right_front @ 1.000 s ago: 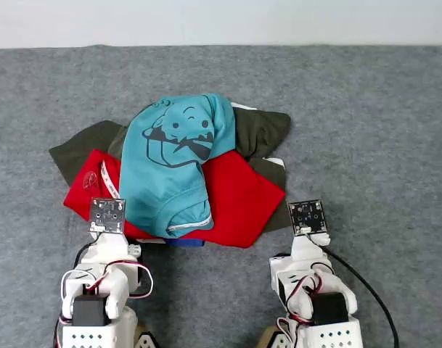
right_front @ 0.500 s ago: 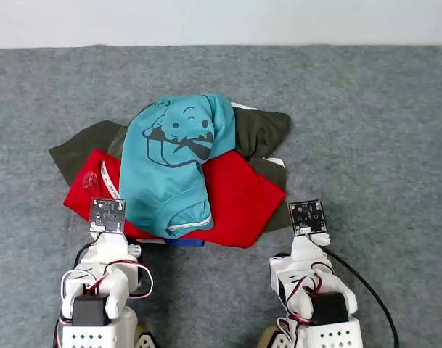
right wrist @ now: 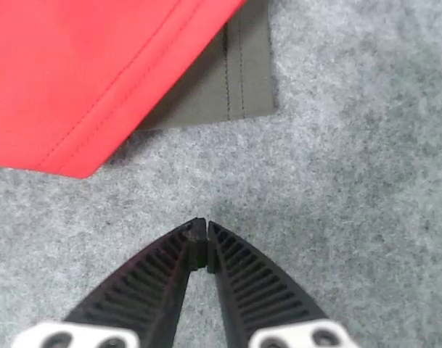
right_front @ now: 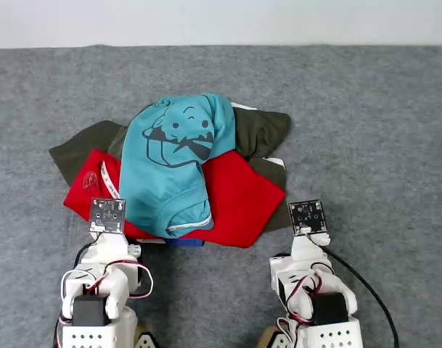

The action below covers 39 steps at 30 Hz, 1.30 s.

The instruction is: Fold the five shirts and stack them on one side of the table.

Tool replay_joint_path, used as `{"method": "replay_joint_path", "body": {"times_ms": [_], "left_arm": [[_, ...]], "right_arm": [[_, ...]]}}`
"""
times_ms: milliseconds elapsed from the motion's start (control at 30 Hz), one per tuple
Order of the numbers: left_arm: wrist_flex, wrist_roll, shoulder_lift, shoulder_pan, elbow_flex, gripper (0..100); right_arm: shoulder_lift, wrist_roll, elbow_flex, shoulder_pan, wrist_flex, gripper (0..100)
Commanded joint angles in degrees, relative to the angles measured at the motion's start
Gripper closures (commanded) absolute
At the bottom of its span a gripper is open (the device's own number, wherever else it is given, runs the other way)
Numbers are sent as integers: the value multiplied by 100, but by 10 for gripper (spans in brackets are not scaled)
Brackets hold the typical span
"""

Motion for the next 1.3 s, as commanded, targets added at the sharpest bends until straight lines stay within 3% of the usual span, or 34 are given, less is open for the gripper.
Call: {"method": "replay_joint_path", "body": {"times_ms": [0, 567, 767, 833, 1033, 1267], "left_arm": [[35, -26, -70, -26, -31, 994], [26, -53, -70, 9, -31, 994], [-536, -431, -70, -35, -75, 994], [-589, -589, -62, -35, -233, 994], [-457, -105, -44, -141, -1095, 994], [79, -519, 0, -202, -2457, 994]], "right_arm": [[-66, -44, 70, -13, 13, 988], [-66, -44, 70, -13, 13, 988], [-66, -44, 70, -13, 13, 988], [-66, -44, 70, -13, 13, 988], [-66, -44, 70, -13, 13, 988], [-66, -44, 70, -13, 13, 988]]}}
